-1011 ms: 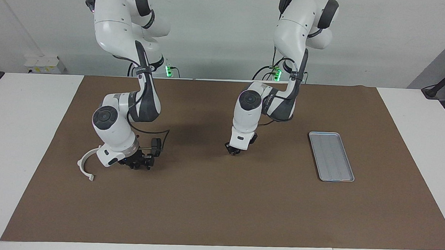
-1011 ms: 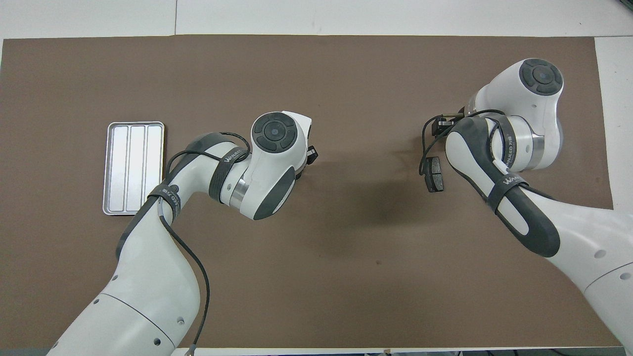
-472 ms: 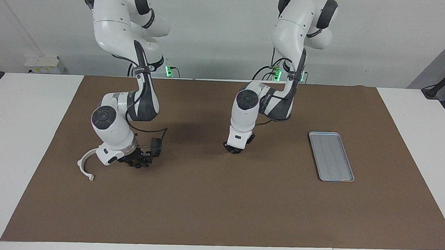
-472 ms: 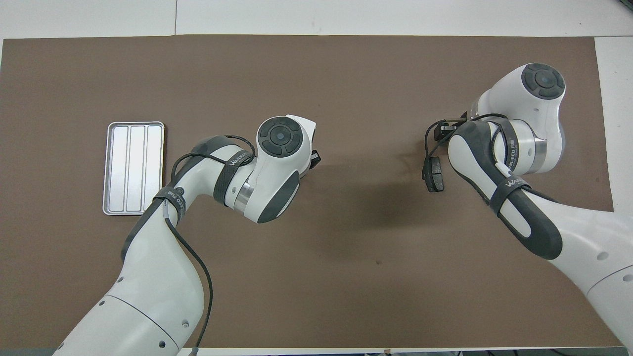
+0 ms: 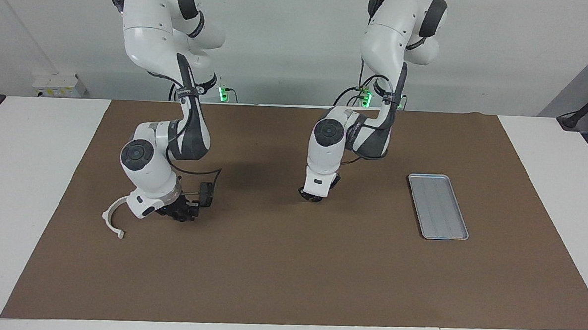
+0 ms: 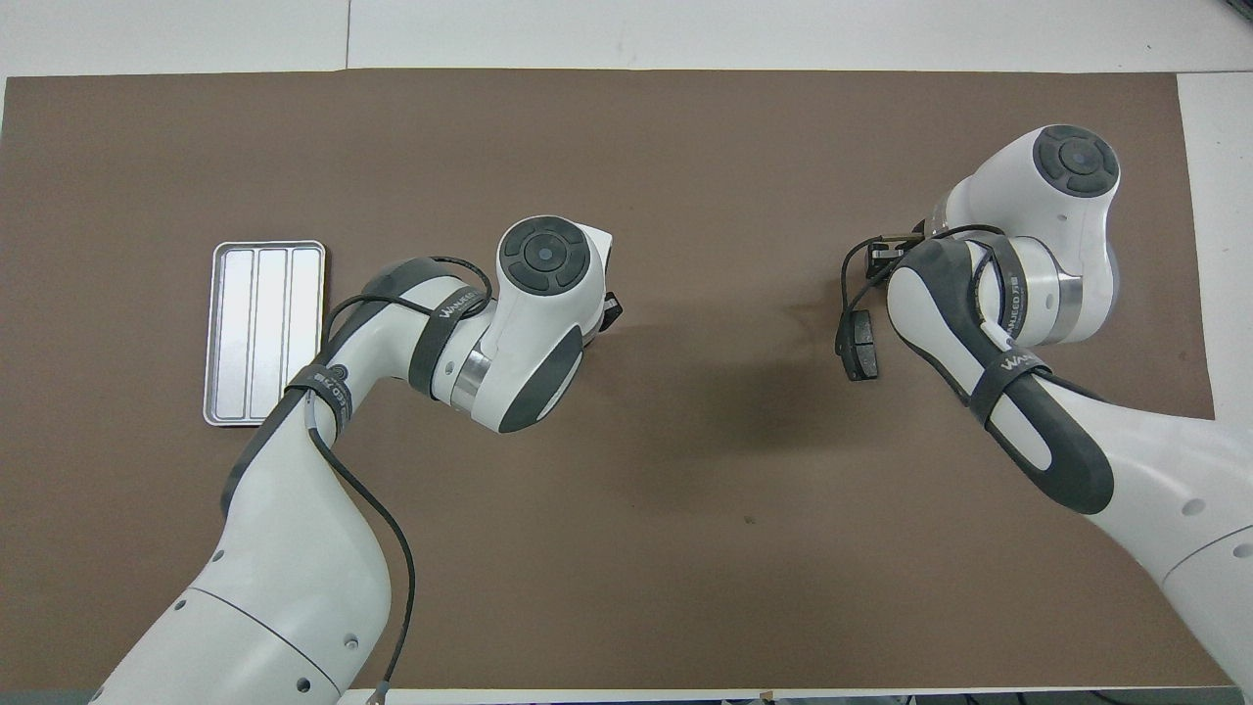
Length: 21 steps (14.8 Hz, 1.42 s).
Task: Pick bearing gear from pile to tray
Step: 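Carry the bearing to the silver tray with the left gripper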
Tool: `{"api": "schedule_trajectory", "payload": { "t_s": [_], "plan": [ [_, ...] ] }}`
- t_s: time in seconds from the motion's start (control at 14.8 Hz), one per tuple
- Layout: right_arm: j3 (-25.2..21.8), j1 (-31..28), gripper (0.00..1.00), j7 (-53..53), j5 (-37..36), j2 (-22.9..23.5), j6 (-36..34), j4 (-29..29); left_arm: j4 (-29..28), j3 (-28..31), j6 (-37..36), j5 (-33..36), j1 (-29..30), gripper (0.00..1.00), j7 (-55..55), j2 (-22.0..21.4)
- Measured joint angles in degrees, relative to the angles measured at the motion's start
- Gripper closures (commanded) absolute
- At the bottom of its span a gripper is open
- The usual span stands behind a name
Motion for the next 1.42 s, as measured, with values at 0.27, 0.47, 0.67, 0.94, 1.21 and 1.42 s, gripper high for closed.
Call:
{"api": "schedule_trajectory", "payload": {
  "t_s": [0.27,0.47,0.67,0.94,1.21,1.42],
  "plan": [
    [0.0,0.0,0.96,0.0,0.0,0.0,0.0,0.0,0.0,0.6,-5.2,0.7,3.7,1.00,4.1,-4.1],
    [0.0,0.0,1.00,0.0,0.0,0.0,0.0,-0.1,-1.2,0.8,-7.5,0.7,9.8,1.00,12.2,-7.5],
    [0.2,0.1,1.00,0.2,0.1,-0.1,0.4,0.0,-4.1,0.9,-7.9,0.8,14.9,1.00,19.9,-9.9],
    [0.4,2.2,1.00,1.5,0.1,-1.4,0.4,2.1,-7.0,0.9,-7.9,0.8,20.1,1.00,28.6,-11.0],
    [-2.1,10.0,1.00,4.3,0.1,-4.0,-3.5,5.7,-7.2,0.9,-7.9,0.8,25.6,1.00,37.6,-11.3],
    [-2.8,17.4,1.00,7.9,0.1,-4.8,-11.3,14.2,-8.7,0.9,-7.6,0.8,27.9,1.00,40.7,-12.0]
  ]
}}
